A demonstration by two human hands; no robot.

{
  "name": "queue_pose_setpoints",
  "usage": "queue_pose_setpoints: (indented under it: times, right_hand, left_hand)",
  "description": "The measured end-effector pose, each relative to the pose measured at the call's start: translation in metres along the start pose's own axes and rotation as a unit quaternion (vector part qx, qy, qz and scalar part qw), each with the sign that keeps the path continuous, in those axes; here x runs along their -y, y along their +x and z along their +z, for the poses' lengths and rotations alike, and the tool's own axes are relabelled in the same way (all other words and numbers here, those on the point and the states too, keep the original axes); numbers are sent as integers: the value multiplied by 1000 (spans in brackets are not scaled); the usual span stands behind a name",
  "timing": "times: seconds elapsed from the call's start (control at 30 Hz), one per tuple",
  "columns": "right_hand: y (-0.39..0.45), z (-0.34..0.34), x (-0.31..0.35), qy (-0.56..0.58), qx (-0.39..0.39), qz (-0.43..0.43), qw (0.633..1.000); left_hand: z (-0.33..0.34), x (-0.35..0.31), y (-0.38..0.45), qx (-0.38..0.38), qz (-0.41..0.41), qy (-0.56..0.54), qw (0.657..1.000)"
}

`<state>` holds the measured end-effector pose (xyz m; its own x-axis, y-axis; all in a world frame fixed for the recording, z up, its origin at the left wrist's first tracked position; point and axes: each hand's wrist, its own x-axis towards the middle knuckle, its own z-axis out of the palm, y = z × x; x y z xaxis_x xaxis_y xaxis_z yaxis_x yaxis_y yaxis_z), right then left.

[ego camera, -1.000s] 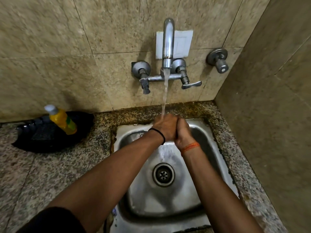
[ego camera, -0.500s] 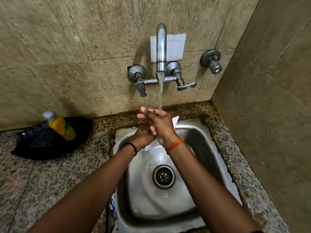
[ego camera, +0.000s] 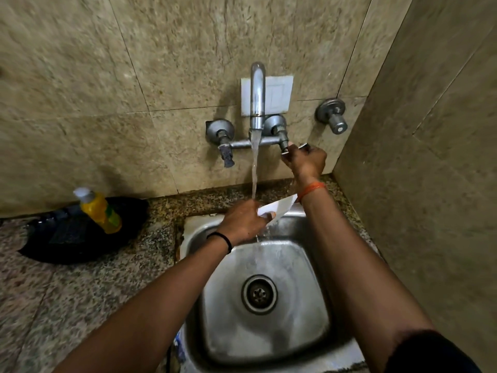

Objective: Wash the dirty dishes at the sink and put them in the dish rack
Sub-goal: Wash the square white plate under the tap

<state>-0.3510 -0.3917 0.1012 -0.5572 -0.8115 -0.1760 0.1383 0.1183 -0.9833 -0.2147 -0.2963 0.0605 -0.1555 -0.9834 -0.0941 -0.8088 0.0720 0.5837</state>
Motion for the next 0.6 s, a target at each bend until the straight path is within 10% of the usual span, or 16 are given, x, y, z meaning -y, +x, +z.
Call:
queue_pose_setpoints:
  times: [0.17,0.27,0.43,0.6]
  right_hand:
    - [-27,2,-3,-364,-46,-284,886]
    - [-37,-2,1,-403,-46,-294,866]
    - [-86,-9,-15,-262,163,-39,950]
    - [-138,-12,-41,-121,369,226,893]
  left_hand:
    - [-9,-5,-15,-65,-4,17,998]
    - [-16,-5,-25,-105,-11,-3,994]
    - [-18,0,-52,-195,-25,8,981]
    - [-10,9,-95,-237,93,41,966]
